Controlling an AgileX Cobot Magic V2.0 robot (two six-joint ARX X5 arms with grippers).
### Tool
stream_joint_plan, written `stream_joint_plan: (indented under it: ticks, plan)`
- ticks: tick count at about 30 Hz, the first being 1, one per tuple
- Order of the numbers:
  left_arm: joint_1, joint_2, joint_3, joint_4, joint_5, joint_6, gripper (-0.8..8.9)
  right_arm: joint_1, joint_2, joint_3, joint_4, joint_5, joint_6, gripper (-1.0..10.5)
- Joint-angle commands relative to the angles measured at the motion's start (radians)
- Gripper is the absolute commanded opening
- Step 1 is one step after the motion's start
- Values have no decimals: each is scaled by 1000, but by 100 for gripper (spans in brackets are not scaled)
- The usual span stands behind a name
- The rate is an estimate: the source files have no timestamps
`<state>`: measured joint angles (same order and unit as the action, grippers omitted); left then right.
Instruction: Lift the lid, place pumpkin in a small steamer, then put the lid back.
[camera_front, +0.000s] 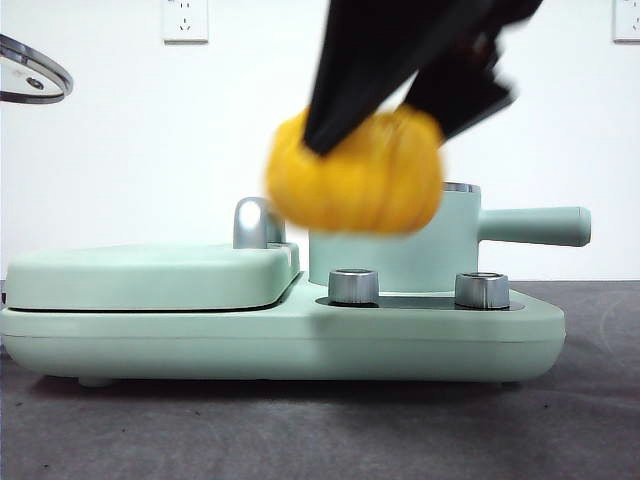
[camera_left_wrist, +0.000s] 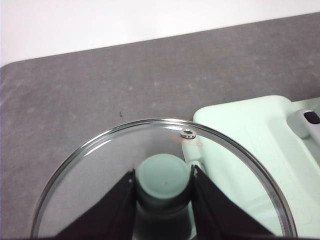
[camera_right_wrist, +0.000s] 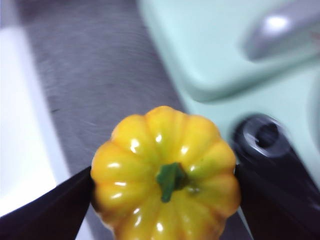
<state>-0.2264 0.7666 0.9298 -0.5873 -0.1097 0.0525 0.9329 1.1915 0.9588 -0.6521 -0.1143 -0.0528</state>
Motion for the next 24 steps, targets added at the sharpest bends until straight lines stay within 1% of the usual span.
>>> stream_joint_plan:
  ticks: [1, 3, 6, 10, 14, 16, 20, 24]
  plan:
    - [0, -1, 14, 42, -4, 6, 12, -31, 10, 108, -156, 21, 118, 409]
    - [0, -1, 14, 42, -4, 6, 12, -68, 10, 177, -243, 21, 142, 409]
    - [0, -1, 14, 42, -4, 6, 12, -129, 11, 270, -318, 17, 179, 408]
    - [0, -1, 14, 42, -4, 6, 12, -222, 31, 384, -364, 17, 179, 408]
    - [0, -1, 14, 42, -4, 6, 12, -301, 99, 490, -367, 16, 164, 408]
    - [0, -1, 14, 42, -4, 6, 12, -331, 147, 540, -366, 16, 144, 408]
    - [0, -1, 14, 42, -4, 6, 12, -371, 260, 632, -364, 13, 98, 408]
    - [0, -1, 14, 42, -4, 6, 12, -393, 379, 699, -318, 13, 58, 408]
